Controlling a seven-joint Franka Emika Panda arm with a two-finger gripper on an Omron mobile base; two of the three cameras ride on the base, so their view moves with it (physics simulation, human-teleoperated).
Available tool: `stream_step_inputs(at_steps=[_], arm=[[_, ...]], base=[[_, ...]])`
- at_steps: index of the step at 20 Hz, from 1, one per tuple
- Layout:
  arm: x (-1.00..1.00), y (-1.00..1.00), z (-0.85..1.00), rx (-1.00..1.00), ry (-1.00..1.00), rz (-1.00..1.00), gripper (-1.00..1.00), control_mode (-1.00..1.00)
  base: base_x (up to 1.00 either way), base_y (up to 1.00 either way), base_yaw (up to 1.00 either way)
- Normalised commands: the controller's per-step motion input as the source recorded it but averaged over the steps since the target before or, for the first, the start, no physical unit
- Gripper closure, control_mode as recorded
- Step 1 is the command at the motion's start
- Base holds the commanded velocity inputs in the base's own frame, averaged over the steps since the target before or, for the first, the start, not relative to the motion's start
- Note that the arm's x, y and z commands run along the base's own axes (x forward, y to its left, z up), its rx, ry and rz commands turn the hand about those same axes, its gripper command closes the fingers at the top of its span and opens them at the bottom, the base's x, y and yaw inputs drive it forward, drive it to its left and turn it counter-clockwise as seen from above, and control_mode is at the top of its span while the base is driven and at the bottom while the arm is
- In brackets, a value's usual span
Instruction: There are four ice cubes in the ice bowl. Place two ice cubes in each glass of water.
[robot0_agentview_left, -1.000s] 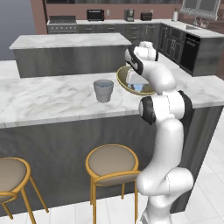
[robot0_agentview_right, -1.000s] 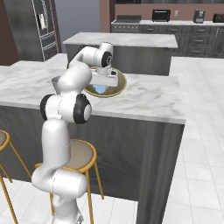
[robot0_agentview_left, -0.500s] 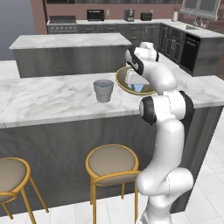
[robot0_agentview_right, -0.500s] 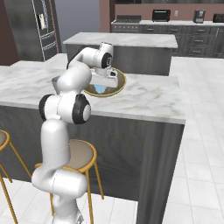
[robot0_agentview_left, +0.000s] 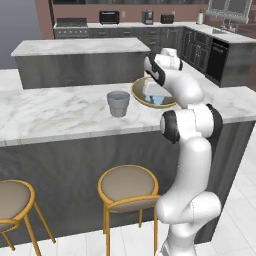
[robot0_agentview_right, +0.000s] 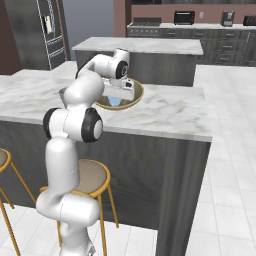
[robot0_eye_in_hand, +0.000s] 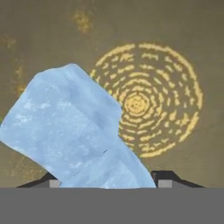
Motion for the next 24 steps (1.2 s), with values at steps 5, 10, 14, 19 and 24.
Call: stream_step_inputs(at_steps=[5, 10, 14, 19, 24], arm=[[0.0, 0.0, 0.15, 0.0, 0.0, -0.21, 1.0, -1.0], [-0.03, 0.04, 0.09, 0.0, -0.14, -0.35, 1.0, -1.0], [-0.25, 0.2, 0.01, 0.0, -0.34, -0.42, 1.0, -1.0], [-0.62, 0.21, 0.1, 0.0, -0.45, -0.45, 1.0, -1.0], [-0.31, 0.03, 0.62, 0.0, -0.1, -0.27, 1.0, -1.0]], base=[[0.0, 0.0, 0.0], [0.0, 0.0, 0.0], [0.0, 0.0, 0.0], [0.0, 0.0, 0.0], [0.0, 0.0, 0.0]])
